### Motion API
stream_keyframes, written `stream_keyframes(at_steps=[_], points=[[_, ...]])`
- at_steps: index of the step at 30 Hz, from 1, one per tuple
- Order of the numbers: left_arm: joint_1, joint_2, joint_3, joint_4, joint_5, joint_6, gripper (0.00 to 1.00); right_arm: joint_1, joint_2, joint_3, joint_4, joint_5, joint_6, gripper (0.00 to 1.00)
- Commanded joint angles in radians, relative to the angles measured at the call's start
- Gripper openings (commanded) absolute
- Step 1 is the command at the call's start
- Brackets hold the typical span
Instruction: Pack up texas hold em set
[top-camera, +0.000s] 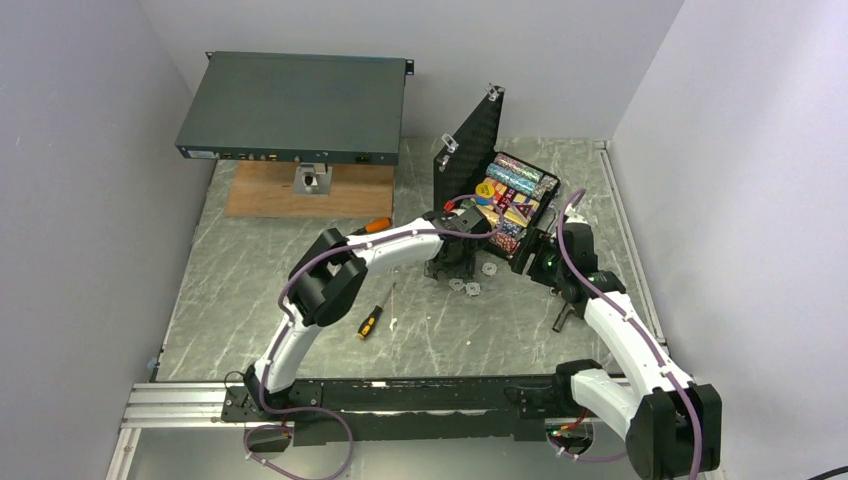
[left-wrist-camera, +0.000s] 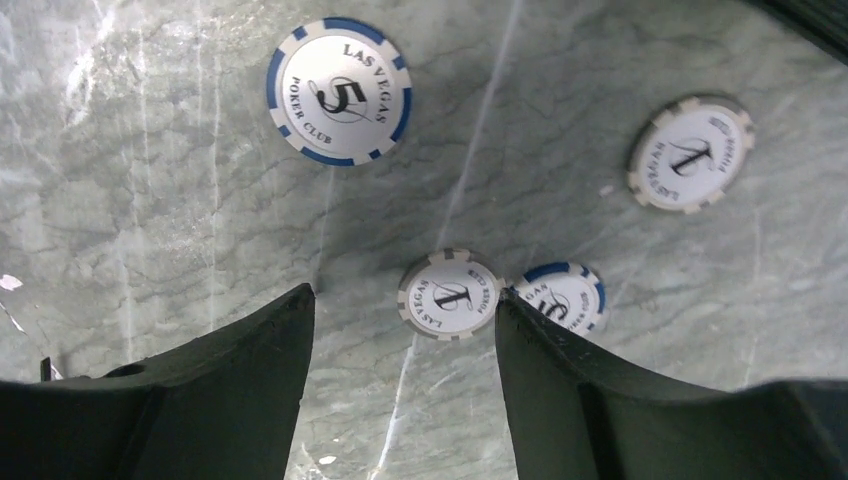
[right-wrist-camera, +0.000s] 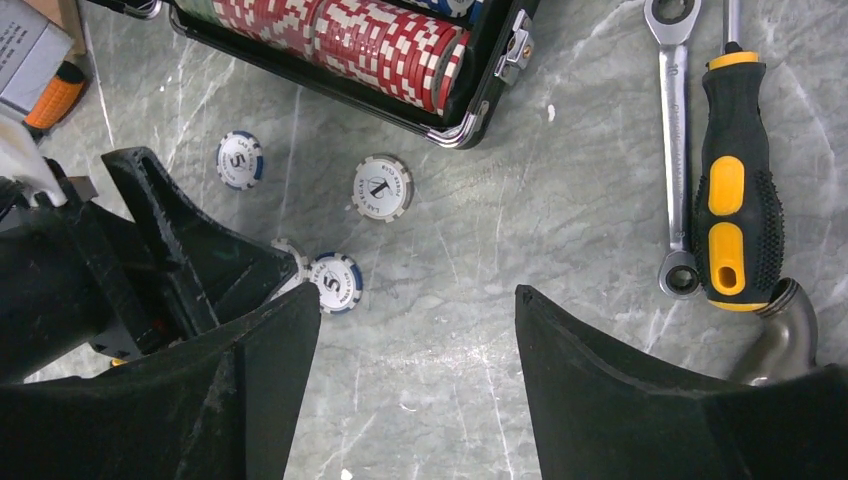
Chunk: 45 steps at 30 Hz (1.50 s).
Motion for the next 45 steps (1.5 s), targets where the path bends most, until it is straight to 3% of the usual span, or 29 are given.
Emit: stream_keyframes(at_steps=[1, 24, 32, 40, 45], points=[[-0.005, 0.047, 0.093, -0.118, -0.055, -0.173, 0.69, -0.003, -0.005, -0.009, 0.035, -0.006, -0.001, 0.73], [-0.024, 0.248, 0.347, -0.458, -0.015, -0.390, 0.68, -0.003, -0.043, -0.037, 0.032, 0.001, -0.010, 0.72], [-0.026, 0.243, 0.264, -0.422, 0.032, -0.412, 0.62, -0.003, -0.053, -0.050, 0.030, 0.005, -0.010, 0.72], [-0.003, 0.278, 0.284, -0.407, 0.018, -0.362, 0.51, -0.003, -0.064, -0.055, 0.021, -0.003, -0.008, 0.72], [0.020, 0.242, 0.217, -0.341, 0.005, -0.307, 0.54, -0.003, -0.069, -0.060, 0.022, -0.009, -0.005, 0.72]])
